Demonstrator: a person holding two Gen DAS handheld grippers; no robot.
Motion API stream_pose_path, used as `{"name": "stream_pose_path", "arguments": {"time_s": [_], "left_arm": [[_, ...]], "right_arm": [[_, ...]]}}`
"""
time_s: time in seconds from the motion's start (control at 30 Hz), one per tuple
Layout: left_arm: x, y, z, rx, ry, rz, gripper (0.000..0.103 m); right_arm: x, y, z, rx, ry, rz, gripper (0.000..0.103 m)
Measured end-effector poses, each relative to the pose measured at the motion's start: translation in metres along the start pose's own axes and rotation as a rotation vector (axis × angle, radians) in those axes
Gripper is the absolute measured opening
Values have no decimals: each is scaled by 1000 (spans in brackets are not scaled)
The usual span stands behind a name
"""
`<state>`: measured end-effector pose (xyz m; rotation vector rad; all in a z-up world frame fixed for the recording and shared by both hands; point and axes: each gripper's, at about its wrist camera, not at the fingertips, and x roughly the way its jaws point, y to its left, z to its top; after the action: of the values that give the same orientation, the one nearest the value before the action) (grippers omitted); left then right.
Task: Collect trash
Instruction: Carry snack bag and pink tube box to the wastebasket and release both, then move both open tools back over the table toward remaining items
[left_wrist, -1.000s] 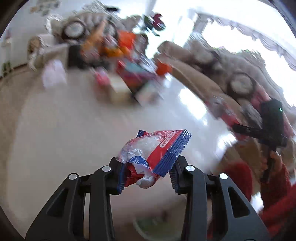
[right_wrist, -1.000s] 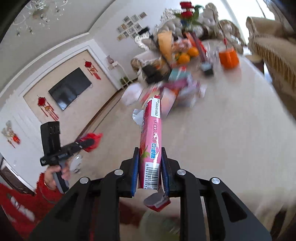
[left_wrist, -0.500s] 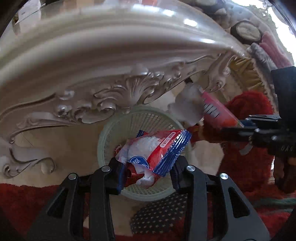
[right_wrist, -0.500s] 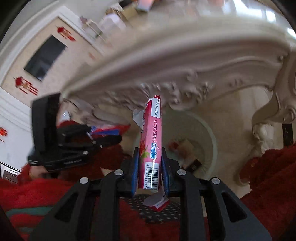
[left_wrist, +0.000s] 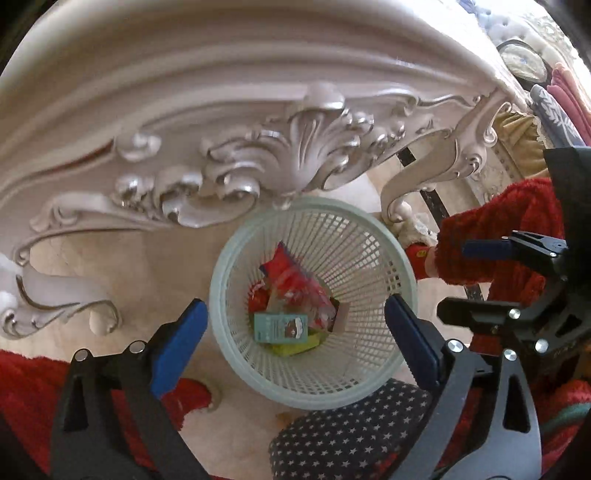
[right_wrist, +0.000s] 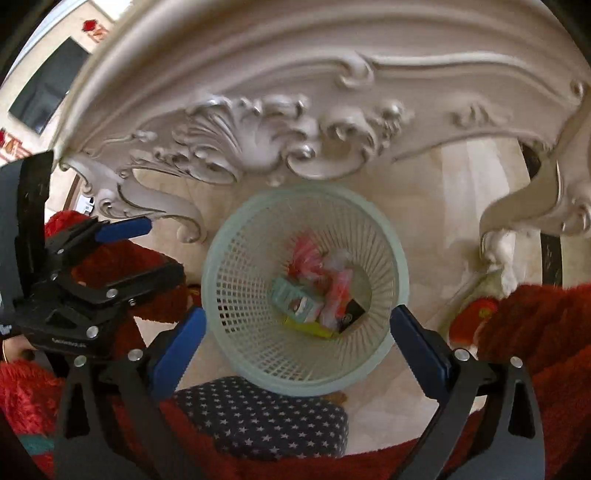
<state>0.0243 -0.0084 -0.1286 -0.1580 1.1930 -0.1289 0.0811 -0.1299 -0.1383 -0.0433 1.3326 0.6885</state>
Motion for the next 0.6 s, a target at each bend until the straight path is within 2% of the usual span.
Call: {"name": "stream_pose_path", "arguments": {"time_s": [0.23, 0.4, 0.5, 0.6], "left_arm": [[6, 7, -4, -27, 18, -1, 94], [1, 9, -4, -35, 7, 1, 94], [-19, 10, -4, -17, -31, 17, 94], [-58, 10, 2, 5, -89, -7, 94]], "right_arm": [[0, 4, 3, -3, -6, -10, 96], [-12, 10, -1, -25, -48, 2, 96], [-37, 18, -2, -62, -114, 27, 96], [-64, 24, 2, -88, -154, 100, 96]]}}
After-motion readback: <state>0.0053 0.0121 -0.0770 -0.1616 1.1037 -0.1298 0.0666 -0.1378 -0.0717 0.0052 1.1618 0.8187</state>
